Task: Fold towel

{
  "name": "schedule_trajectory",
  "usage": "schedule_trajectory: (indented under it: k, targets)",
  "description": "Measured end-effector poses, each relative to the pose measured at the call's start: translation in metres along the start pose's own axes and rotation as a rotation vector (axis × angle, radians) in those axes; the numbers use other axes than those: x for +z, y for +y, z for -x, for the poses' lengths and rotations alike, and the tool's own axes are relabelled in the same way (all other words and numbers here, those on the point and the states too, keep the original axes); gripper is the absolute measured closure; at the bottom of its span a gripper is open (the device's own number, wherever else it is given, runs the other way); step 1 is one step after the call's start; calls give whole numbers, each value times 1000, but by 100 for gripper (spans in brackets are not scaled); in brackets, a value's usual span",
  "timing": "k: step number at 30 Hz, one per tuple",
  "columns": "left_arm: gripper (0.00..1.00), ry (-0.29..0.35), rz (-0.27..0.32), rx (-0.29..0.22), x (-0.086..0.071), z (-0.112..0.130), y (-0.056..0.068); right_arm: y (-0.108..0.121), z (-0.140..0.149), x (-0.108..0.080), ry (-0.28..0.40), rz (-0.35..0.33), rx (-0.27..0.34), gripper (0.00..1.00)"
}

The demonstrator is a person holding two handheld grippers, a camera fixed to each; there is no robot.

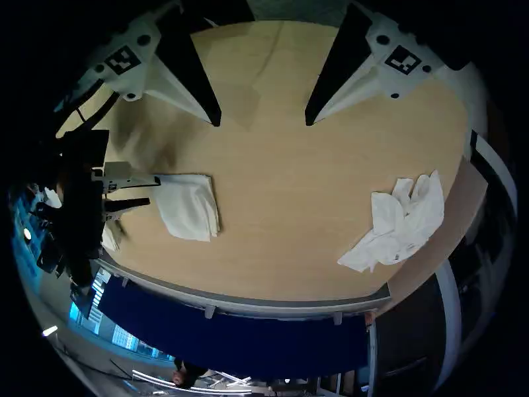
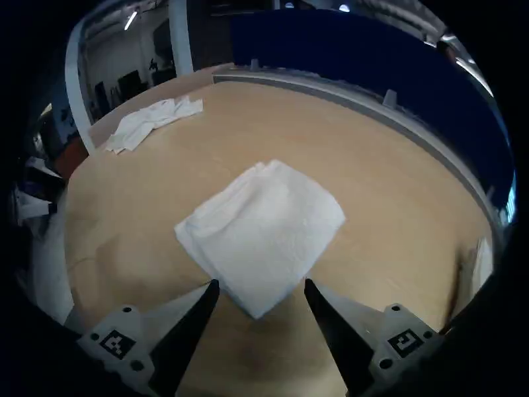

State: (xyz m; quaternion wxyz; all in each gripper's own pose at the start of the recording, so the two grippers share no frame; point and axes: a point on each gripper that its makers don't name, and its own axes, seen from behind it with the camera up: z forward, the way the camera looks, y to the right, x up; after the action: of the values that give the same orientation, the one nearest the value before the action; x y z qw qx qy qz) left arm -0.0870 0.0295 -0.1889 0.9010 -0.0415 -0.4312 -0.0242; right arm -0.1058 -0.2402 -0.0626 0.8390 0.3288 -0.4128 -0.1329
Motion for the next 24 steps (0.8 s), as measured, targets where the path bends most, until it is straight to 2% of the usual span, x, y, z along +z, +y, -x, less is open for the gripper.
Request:
schedule_trajectory:
  k: [9,13,17,23,24]
  targets:
    - [6,1,1,-6,2,2,0,-4,23,2,-28,-2,22,0]
    - [6,0,1,-3,2,2,0,-5,28,4,-33,-9,18,22]
    - [6,1,1,-5,0,3,-1,-6,32,5,-39,-10,16,38]
    - [6,2,1,-10,-1,4,-2,-1,31,5,-29,10,39,73]
    - [6,2,0,-9,-1,4,-2,-1,32,4,-28,11,41,73]
